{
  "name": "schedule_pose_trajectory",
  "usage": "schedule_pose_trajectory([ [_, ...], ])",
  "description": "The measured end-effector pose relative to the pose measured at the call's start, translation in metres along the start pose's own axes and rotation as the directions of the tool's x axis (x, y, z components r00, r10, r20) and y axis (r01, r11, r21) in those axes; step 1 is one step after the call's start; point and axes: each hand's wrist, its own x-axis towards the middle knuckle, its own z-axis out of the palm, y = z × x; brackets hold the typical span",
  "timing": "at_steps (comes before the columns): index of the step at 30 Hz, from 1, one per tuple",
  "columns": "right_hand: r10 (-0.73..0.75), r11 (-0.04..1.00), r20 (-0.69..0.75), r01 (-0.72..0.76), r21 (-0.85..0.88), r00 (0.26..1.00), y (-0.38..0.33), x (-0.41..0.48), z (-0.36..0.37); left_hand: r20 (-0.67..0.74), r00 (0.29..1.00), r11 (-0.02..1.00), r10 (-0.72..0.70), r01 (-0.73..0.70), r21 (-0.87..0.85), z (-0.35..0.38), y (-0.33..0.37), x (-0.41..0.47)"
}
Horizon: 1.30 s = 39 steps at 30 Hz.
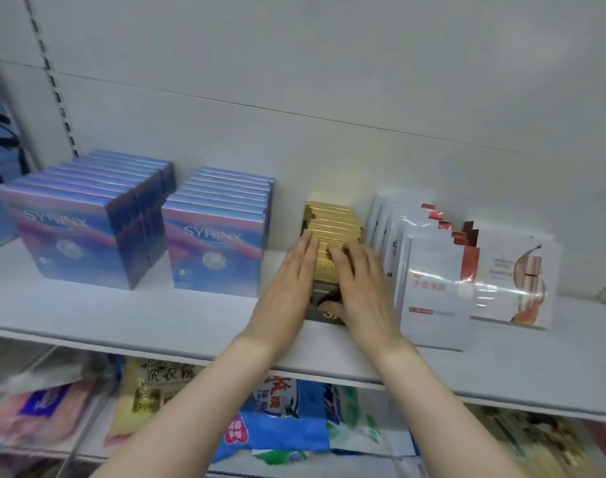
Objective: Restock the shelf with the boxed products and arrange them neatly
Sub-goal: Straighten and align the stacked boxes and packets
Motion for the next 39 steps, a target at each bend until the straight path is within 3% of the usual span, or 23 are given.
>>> schedule_pose_trajectory([
  [4, -0.077, 0.997, -0.03, 0.077, 0.016, 0.997, 0.007, -0.003, 0.002, 0.004, 1.0, 1.0, -0.028, 0.028, 0.013, 0.001, 0.001, 0.011],
  [6, -0.085, 0.993, 0.032, 0.081, 0.089, 0.996, 0.014, 0.003, -0.011, 0.025, 0.998, 0.998, -0.063, 0.063, -0.001, -0.002, 0.002, 0.017],
  [10, 0.109, 0.867, 0.125, -0.156, 0.472, 0.986, 0.038, 0.04, -0.031, 0.143, 0.979, 0.987, -0.146, 0.153, -0.039, -0.008, 0.003, 0.032],
  [14, 0.198, 0.835, 0.358, -0.349, 0.426, 0.912, 0.041, 0.084, -0.015, 0.219, 0.954, 0.97, -0.205, 0.228, -0.085, -0.012, 0.003, 0.044],
  [16, 0.192, 0.842, 0.426, -0.372, 0.39, 0.884, 0.038, 0.096, -0.006, 0.233, 0.95, 0.969, -0.207, 0.232, -0.083, -0.013, 0.002, 0.047],
  [25, 0.184, 0.852, 0.347, -0.325, 0.41, 0.92, 0.038, 0.108, -0.006, 0.243, 0.95, 0.976, -0.194, 0.212, -0.049, -0.015, -0.001, 0.046],
  [33, 0.125, 0.86, 0.427, -0.312, 0.404, 0.896, 0.043, 0.126, 0.003, 0.235, 0.953, 0.977, -0.189, 0.206, -0.05, -0.013, -0.004, 0.046],
  [39, 0.134, 0.794, 0.402, -0.341, 0.503, 0.906, 0.041, 0.112, -0.01, 0.254, 0.949, 0.977, -0.185, 0.205, -0.053, -0.017, -0.003, 0.044],
])
